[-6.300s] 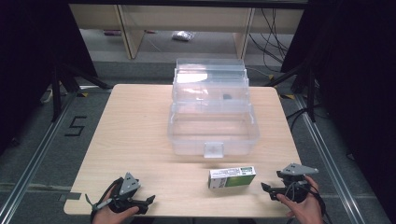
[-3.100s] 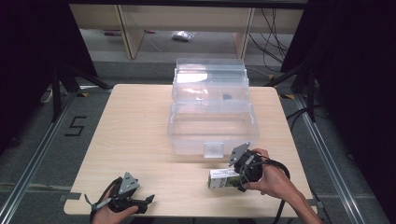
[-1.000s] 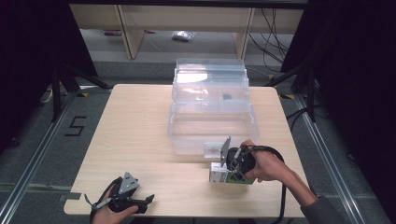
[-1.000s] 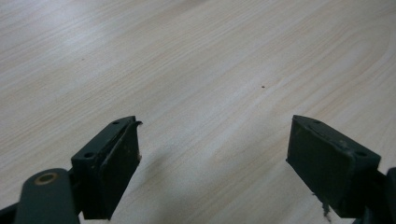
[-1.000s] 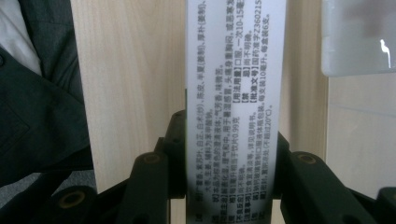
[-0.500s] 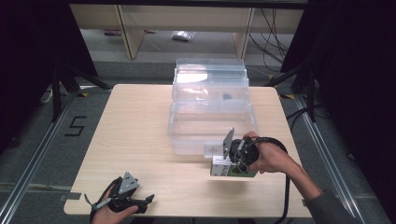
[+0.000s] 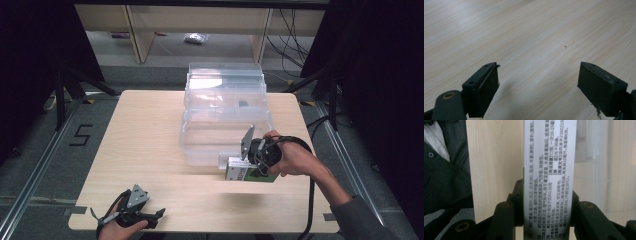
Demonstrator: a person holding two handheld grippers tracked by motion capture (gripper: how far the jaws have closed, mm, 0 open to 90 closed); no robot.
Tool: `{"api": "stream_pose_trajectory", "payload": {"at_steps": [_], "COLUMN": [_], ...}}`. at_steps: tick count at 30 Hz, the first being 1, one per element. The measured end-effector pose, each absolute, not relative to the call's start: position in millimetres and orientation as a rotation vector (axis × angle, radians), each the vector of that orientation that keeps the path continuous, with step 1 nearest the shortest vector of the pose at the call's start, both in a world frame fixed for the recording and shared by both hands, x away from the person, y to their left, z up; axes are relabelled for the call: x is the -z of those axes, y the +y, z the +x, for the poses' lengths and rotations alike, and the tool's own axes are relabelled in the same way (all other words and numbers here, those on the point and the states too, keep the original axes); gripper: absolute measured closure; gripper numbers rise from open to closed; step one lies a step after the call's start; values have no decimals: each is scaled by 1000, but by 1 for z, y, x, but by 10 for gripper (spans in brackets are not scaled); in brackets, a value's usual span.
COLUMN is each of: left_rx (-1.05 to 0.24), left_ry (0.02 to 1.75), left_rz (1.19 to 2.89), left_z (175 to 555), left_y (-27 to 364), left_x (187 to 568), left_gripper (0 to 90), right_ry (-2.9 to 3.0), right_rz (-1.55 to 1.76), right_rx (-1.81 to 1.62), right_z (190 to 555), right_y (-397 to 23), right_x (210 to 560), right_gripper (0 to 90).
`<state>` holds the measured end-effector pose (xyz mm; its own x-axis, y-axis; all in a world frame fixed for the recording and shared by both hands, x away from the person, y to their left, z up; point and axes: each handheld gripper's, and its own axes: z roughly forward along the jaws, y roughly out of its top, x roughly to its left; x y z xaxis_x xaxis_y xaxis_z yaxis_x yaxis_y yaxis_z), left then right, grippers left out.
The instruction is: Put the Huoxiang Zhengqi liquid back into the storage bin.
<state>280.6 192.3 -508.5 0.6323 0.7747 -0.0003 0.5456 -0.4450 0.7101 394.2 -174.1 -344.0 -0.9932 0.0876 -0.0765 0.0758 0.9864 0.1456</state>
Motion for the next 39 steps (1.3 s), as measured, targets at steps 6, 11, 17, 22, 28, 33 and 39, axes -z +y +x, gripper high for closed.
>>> {"api": "stream_pose_trajectory", "payload": {"at_steps": [6,11,17,22,28,33,39], "left_rx": [-427,-427,-435,-437,-427,-423,-424], "left_ry": [1027,1029,1037,1036,1028,1027,1027], "left_rz": [2166,2164,2153,2156,2166,2166,2164], "left_z": [281,281,281,281,281,281,281], "left_y": [193,192,192,192,193,193,192], "left_x": [508,509,509,509,508,509,509], "left_gripper": [163,163,163,163,163,163,163], "right_ry": [3021,3010,2994,2961,2930,2934,2928], "right_rz": [140,71,96,177,155,154,157], "right_rx": [-203,-223,-221,-235,-217,-190,-190], "right_z": [397,403,409,416,431,445,463], "right_y": [-174,-174,-172,-172,-170,-168,-167], "right_x": [328,318,307,295,291,295,300], "right_gripper": [646,646,648,648,648,648,648]}}
